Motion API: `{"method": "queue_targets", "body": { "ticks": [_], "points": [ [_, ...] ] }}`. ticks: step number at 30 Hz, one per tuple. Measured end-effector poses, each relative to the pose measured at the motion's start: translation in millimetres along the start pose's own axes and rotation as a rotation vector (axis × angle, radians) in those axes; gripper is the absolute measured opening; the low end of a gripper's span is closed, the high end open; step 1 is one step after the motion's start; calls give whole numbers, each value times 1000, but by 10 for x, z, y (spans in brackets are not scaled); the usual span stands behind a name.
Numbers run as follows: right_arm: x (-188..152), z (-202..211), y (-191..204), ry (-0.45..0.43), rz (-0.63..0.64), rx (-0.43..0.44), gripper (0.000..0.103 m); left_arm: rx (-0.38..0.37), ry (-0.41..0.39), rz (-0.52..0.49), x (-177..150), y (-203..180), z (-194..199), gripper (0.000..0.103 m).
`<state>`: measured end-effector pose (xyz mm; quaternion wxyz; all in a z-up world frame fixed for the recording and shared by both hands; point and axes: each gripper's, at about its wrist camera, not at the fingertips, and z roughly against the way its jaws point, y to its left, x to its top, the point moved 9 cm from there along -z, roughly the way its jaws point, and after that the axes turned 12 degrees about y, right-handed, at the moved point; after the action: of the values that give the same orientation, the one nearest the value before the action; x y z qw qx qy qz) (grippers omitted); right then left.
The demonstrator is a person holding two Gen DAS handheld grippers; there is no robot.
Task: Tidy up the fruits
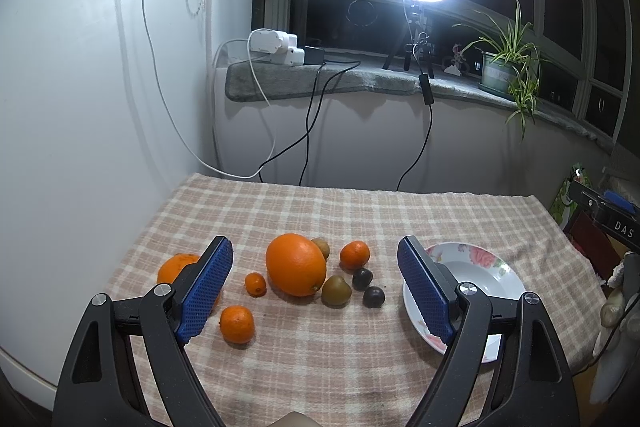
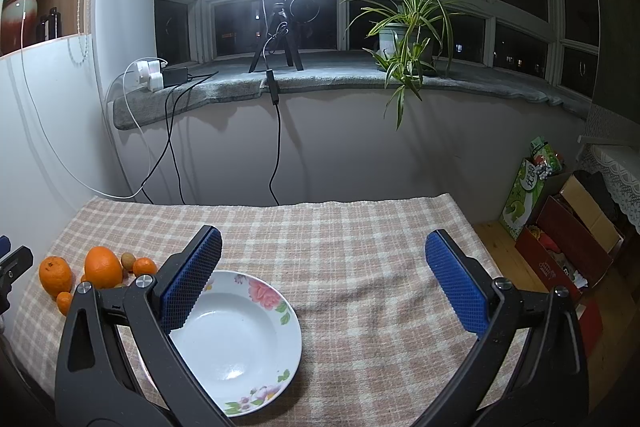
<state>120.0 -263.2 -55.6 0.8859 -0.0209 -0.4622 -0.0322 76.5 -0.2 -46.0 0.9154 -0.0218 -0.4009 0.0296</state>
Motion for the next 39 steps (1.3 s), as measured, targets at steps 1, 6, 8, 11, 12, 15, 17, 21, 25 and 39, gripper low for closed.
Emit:
{"method": "queue_targets", "body": {
  "ticks": [1, 6, 8, 11, 12, 15, 17, 21, 25, 39],
  "points": [
    [-2, -4, 0, 0, 0, -1, 103, 0, 0, 0, 0, 1, 0, 85],
    [0, 0, 2, 0, 2, 0, 103, -1, -1, -2, 2, -3, -1, 85],
    [3, 4, 2, -1, 1, 0, 103, -2, -1, -1, 6, 2, 1, 85],
    [-3, -4, 1, 0, 1, 0, 103, -1, -1, -2, 5, 2, 2, 85],
    [0, -1, 3, 0, 1, -1, 103, -2, -2, -1, 6, 3, 2, 85],
    [0, 1, 5, 0, 1, 0, 103, -2, -2, -1, 7, 5, 0, 85],
    [3, 7, 11, 1, 2, 1, 103, -2, -2, -1, 7, 4, 0, 85],
    [6, 10, 9, 0, 1, 1, 103, -2, -3, -1, 5, 3, 1, 85],
    [0, -1, 9, 0, 1, 0, 103, -1, -3, -1, 5, 3, 1, 85],
    [0, -17, 71, 6, 8, 4, 103, -2, -3, 0, 6, 1, 3, 85]
  ]
}}
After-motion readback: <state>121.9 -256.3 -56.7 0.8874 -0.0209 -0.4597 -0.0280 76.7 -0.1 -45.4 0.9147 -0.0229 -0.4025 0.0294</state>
